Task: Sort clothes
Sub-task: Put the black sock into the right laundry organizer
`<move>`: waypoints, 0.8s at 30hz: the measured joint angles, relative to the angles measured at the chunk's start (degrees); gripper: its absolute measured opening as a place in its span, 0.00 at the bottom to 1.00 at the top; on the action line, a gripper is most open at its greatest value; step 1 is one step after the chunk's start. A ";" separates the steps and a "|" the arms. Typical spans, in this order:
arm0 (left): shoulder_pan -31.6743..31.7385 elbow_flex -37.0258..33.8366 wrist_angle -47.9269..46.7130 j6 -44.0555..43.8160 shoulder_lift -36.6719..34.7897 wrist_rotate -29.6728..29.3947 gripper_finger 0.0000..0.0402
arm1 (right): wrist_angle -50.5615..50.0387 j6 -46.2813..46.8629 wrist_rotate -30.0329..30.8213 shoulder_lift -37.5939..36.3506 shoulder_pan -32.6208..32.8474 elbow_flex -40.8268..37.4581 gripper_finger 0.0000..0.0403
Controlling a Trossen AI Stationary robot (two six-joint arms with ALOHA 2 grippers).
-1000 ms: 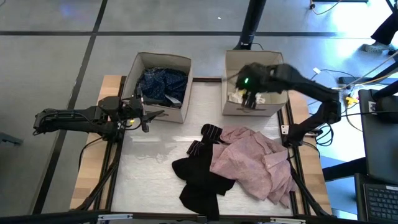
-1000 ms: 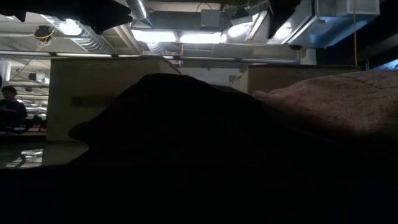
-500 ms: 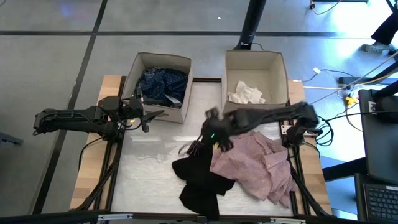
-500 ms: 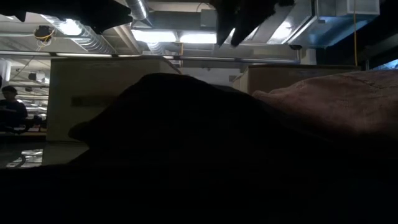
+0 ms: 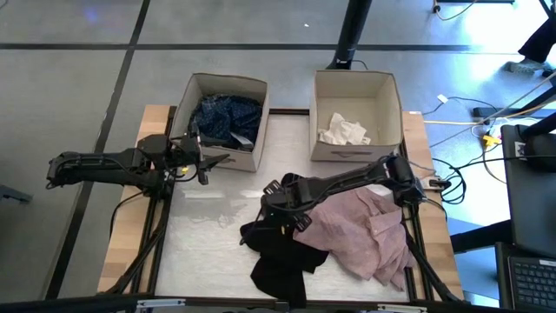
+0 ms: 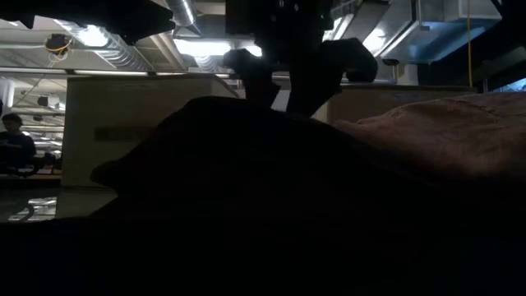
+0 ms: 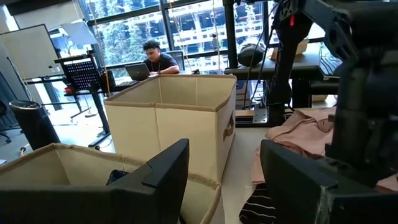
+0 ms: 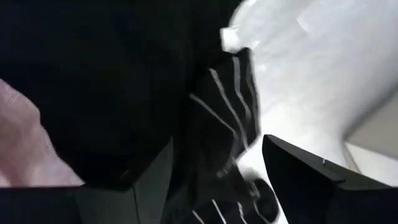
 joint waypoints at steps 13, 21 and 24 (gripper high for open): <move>0.00 0.00 0.02 0.00 0.00 0.02 0.47 | 1.57 -0.77 -0.09 2.69 -0.04 0.02 0.40; 0.00 0.00 0.02 0.00 0.00 0.02 0.47 | 1.03 -1.96 1.71 2.69 -0.04 0.02 0.06; 0.00 0.00 0.02 0.00 0.00 0.02 0.47 | 0.99 -3.15 5.22 2.69 -0.04 0.02 0.03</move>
